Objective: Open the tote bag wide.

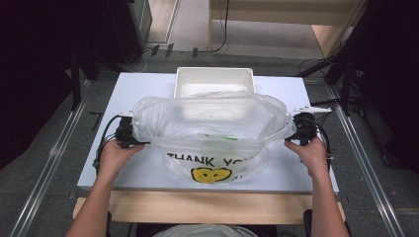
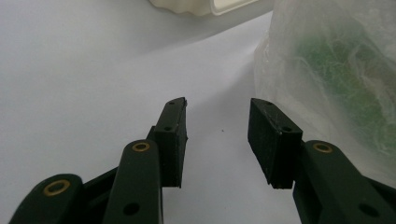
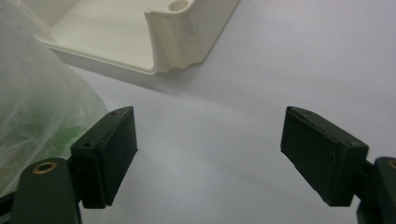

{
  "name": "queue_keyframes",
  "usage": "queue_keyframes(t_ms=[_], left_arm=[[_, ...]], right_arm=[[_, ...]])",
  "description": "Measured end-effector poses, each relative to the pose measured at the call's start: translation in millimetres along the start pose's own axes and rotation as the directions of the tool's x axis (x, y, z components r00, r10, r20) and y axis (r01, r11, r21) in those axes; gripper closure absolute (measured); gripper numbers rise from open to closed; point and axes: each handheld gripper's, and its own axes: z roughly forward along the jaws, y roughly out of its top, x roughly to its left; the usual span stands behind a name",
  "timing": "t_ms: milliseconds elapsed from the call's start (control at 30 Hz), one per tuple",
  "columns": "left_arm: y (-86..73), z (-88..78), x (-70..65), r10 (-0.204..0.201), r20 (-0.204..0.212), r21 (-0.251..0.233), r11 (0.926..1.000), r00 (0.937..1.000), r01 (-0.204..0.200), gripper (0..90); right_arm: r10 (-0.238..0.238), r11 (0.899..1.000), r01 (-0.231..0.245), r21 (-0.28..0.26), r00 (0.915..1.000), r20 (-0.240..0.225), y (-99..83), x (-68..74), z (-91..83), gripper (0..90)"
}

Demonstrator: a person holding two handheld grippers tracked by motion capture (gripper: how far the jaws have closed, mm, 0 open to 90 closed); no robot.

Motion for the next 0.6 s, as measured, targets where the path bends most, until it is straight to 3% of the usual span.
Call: queue_keyframes(t_ms=[167,233,333,600], left_arm=[[2.4,1.1,1.8,-0.072,0.012,0.042,0.9966,0.9973,0.072,49.7],[2.7,1.8,2.0,-0.061,0.01,0.045,0.9971,0.9981,0.061,48.2],[3.2,1.8,4.1,-0.079,0.023,0.044,0.996,0.9966,0.078,44.2],[1.1,-2.1,10.7,-0.092,0.008,0.027,0.9954,0.9957,0.092,38.1]], right_arm=[[-0.012,1.0,0.012,-0.005,0.9996,-0.025,2.6,3.5,-1.3,21.8],[-0.02,1.0,0.021,0.005,0.9994,-0.026,3.1,5.2,-1.2,23.7],[-0.034,0.999,0.034,0.016,0.999,-0.028,2.7,6.7,0.0,25.3],[-0.036,0.999,0.036,0.018,0.999,-0.027,3.0,9.2,-1.0,29.2]])
